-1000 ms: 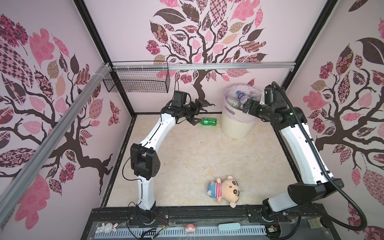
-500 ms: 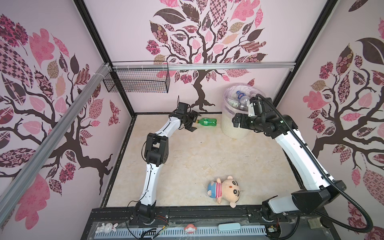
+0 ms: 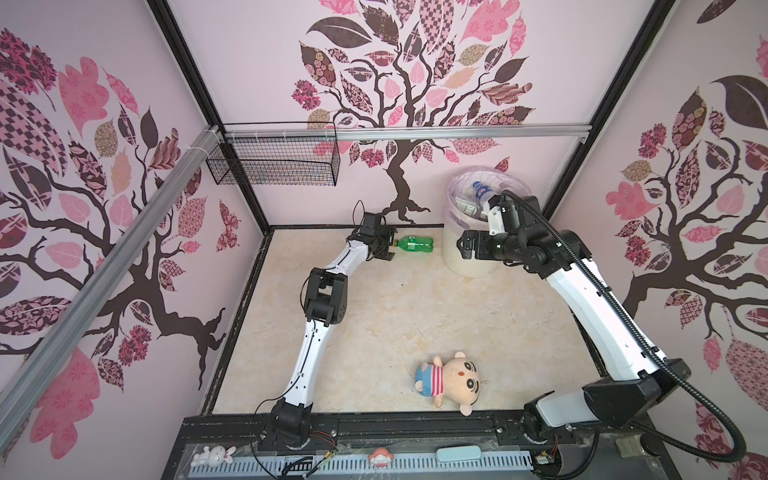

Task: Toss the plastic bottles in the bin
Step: 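Lower the left gripper onto the green soda bottle's yellow cap and grasp it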

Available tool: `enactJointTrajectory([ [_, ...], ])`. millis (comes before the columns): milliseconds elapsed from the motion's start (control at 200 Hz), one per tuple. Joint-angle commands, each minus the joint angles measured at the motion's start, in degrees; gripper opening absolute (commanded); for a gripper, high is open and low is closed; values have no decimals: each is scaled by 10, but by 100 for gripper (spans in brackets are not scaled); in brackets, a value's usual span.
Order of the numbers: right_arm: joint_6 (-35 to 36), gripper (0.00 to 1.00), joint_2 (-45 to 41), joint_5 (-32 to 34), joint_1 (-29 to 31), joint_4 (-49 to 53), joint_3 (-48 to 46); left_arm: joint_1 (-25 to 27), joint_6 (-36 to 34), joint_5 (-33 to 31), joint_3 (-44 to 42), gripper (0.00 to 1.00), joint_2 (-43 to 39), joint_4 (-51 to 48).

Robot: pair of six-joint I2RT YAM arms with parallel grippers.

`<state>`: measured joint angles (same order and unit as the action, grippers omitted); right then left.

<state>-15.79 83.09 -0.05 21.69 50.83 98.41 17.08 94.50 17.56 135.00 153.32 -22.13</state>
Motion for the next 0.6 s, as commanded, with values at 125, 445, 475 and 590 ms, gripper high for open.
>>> enactJointTrajectory([
  [125,16,100,19,12,5,5,30,0,31,-48,59,79,45,0],
  [445,20,100,26,28,4,5,32,5,37,-38,60,66,61,-9],
  [475,20,100,26,29,5,4,33,6,36,-35,58,65,61,-10],
  [590,20,99,26,34,5,3,37,7,21,-27,50,59,57,-20],
])
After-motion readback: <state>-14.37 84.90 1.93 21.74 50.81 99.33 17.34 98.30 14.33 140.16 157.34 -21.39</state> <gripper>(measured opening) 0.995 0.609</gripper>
